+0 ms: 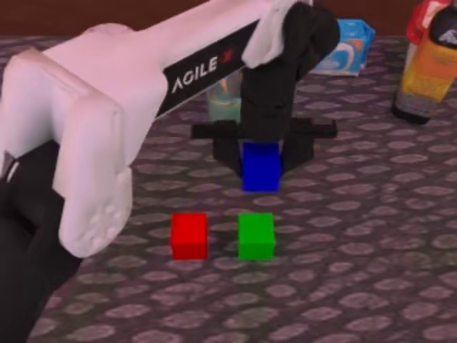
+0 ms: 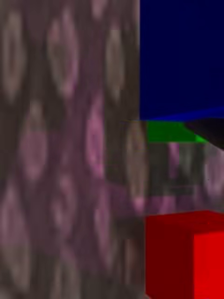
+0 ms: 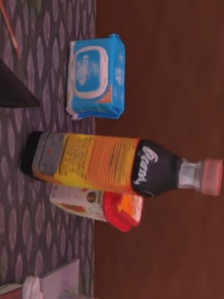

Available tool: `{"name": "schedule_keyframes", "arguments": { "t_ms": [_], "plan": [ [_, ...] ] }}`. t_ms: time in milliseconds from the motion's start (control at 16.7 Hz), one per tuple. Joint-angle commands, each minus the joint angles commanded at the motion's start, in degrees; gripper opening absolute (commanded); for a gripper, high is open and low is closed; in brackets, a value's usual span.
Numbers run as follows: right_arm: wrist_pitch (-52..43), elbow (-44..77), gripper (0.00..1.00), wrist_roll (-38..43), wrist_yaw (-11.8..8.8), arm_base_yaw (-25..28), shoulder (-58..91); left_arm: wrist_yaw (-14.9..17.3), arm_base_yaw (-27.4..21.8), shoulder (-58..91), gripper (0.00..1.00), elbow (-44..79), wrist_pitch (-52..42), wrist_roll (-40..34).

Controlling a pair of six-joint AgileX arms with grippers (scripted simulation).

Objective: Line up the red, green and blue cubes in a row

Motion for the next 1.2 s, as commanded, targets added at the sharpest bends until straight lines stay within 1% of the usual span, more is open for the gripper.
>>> {"name": "schedule_keyframes", "arguments": {
  "t_ms": [180, 300, 420, 600, 840, 1200],
  "plan": [
    [0.0, 0.0, 1.00, 0.0, 0.0, 0.0, 0.0, -0.1, -5.8, 4.9, 0.00, 9.8, -4.0, -6.3],
    [0.0, 0.0, 1.00, 0.0, 0.0, 0.0, 0.0, -0.1, -8.3, 6.8, 0.00, 13.5, -5.6, -8.9],
    [0.0, 0.0, 1.00, 0.0, 0.0, 0.0, 0.0, -0.2, -9.1, 7.4, 0.00, 14.7, -6.1, -9.9],
    [0.0, 0.0, 1.00, 0.0, 0.0, 0.0, 0.0, -0.2, -9.1, 7.4, 0.00, 14.7, -6.1, -9.9],
    [0.0, 0.0, 1.00, 0.0, 0.0, 0.0, 0.0, -0.1, -8.9, 6.9, 0.00, 12.2, -3.6, -9.6],
    [0.0, 0.0, 1.00, 0.0, 0.0, 0.0, 0.0, -0.2, -9.0, 6.2, 0.00, -1.8, 9.2, -9.8]
  ]
}}
